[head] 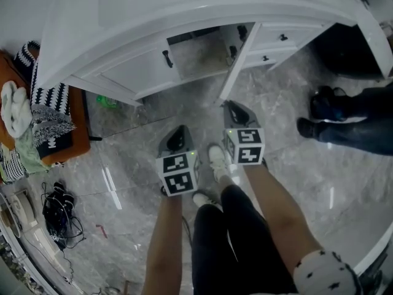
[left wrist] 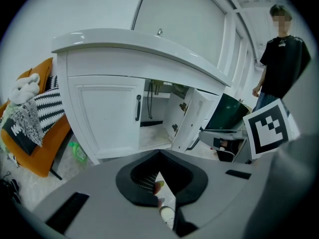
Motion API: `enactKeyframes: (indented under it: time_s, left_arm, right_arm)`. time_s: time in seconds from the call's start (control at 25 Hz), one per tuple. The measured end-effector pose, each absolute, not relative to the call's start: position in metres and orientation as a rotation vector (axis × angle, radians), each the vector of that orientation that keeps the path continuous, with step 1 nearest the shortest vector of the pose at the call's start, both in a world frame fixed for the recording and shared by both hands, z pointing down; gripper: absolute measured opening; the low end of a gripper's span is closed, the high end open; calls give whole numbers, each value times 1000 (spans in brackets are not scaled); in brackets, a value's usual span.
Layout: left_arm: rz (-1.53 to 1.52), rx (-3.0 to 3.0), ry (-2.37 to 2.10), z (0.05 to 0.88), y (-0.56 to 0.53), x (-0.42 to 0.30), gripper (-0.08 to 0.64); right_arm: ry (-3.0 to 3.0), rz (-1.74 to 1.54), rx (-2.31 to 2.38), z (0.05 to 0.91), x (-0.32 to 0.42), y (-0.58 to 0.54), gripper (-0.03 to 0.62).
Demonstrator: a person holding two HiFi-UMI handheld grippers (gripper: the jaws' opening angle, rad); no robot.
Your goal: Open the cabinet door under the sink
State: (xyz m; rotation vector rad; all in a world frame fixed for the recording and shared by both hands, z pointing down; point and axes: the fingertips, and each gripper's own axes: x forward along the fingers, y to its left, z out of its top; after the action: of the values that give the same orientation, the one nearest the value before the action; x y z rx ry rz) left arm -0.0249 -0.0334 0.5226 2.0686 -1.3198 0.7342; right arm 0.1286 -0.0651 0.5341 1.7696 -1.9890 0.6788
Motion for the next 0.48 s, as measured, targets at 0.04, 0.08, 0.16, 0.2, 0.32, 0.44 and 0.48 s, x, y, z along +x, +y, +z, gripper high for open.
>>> enactKeyframes:
  time_s: [0.04, 0.08, 0.16, 0.2, 0.32, 0.44, 0.48]
  left_arm:
    - [734, 2070, -1318, 522, -33, -23, -2]
    - [735, 2072, -1316, 522, -33, -22, -2]
    - [735, 2077, -1313, 522, -33, -18, -2]
    - [735, 2079, -1312, 522, -33, -17, -2]
    - [730, 2080, -1305, 522, -31, -13, -3]
    - [728, 2083, -1300, 522, -30, -9, -3]
    - [729, 2083, -1298, 523, -30, -9, -2]
  right_arm:
    - [-1985, 682, 1776, 535, 131, -63, 43]
    - [-1982, 685, 1783, 535, 134, -62, 43]
    - [-1981, 687, 1784, 536, 137, -60, 41]
    - [-1982, 685, 1779, 536, 138, -59, 42]
    - [-1980, 696, 1781, 536, 143, -55, 41]
    - [-1969, 712, 1798, 535, 149, -51, 41]
    - [-1968, 715, 1797, 535, 150, -50, 41]
